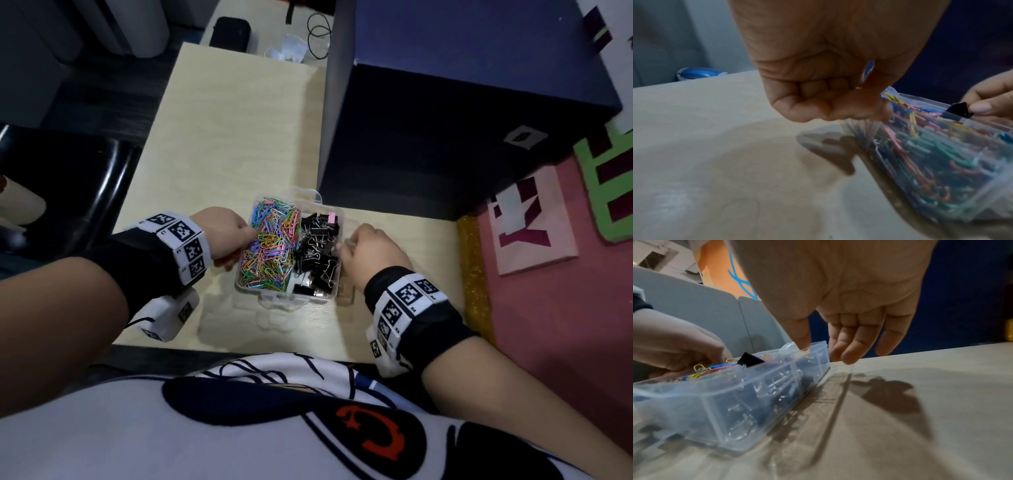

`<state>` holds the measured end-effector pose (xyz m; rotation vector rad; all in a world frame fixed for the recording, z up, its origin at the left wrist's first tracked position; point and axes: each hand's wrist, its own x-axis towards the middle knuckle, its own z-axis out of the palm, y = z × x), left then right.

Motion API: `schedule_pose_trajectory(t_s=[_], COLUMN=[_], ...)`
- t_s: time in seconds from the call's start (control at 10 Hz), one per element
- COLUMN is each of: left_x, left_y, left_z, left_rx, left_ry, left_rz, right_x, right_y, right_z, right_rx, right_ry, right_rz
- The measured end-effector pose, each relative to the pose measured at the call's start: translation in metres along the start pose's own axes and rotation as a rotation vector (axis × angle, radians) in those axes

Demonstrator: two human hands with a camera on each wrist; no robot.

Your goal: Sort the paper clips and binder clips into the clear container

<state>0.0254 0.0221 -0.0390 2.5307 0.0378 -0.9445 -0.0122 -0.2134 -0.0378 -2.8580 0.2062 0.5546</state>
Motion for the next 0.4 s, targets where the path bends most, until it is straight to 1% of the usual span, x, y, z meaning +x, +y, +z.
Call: schedule_pose_trajectory(t_s=[0.1, 0.3, 0.4], left_x=[-0.002, -0.004, -0.005], left_y=[0.001, -0.002, -0.001], left_z=[0.004, 0.01, 0.006], left_rx=[0.037, 0.099, 0.112], left_ry=[0.011, -0.026, -0.059], left_rz=[-0.015, 0.004, -0.005], right_x=[0.005, 0.008, 0.007], right_y=[0.002, 0.0, 0.0], right_z=[-0.002, -0.009, -0.016], right_rx=[-0.02, -0.034, -0.024], right_ry=[-0.107, -0.224, -0.247], right_rz=[-0.036, -0.014, 0.005])
